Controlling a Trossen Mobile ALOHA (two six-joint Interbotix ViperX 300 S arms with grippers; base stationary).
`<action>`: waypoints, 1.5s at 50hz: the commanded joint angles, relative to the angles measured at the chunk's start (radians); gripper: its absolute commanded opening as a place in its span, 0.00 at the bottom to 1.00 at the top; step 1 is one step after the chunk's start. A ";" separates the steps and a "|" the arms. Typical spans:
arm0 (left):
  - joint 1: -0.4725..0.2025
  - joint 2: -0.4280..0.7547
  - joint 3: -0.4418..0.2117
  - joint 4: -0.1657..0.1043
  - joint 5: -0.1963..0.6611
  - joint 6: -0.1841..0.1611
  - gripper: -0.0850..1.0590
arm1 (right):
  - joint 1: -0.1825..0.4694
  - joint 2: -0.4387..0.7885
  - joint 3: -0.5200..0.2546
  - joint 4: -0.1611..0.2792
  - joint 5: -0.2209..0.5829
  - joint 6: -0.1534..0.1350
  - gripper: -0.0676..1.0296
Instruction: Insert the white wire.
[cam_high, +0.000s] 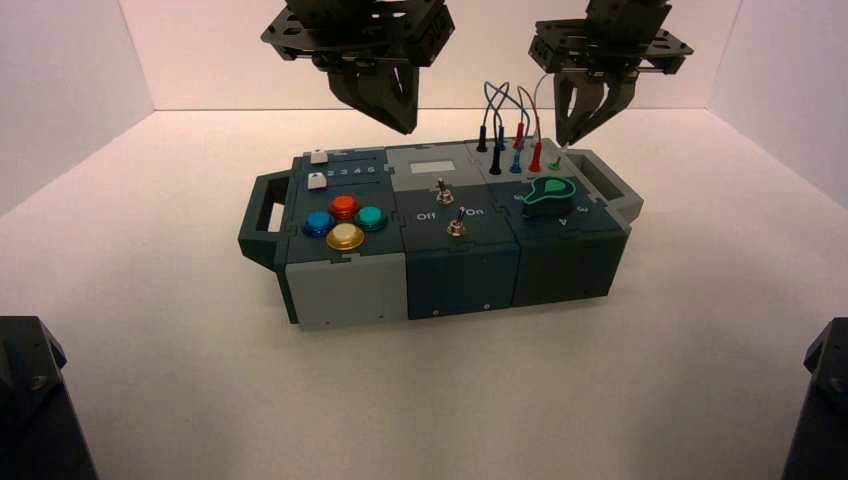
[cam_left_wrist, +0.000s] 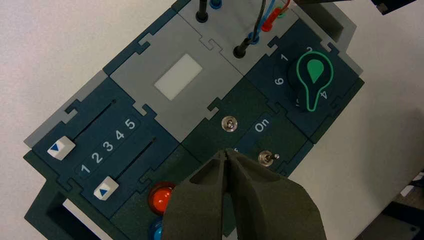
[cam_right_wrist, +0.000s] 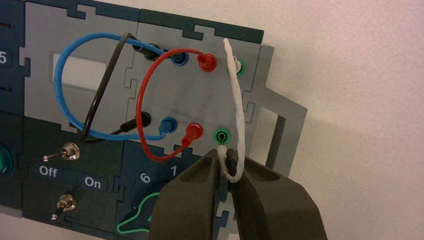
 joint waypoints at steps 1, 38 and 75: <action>-0.002 -0.011 -0.031 0.003 -0.003 0.002 0.05 | 0.006 -0.009 -0.029 -0.003 -0.005 0.003 0.04; 0.002 -0.011 -0.032 0.005 -0.005 0.002 0.05 | 0.018 0.015 -0.031 -0.005 -0.012 0.003 0.04; 0.003 -0.011 -0.031 0.005 -0.005 0.003 0.05 | 0.029 0.032 -0.038 -0.009 -0.025 0.003 0.04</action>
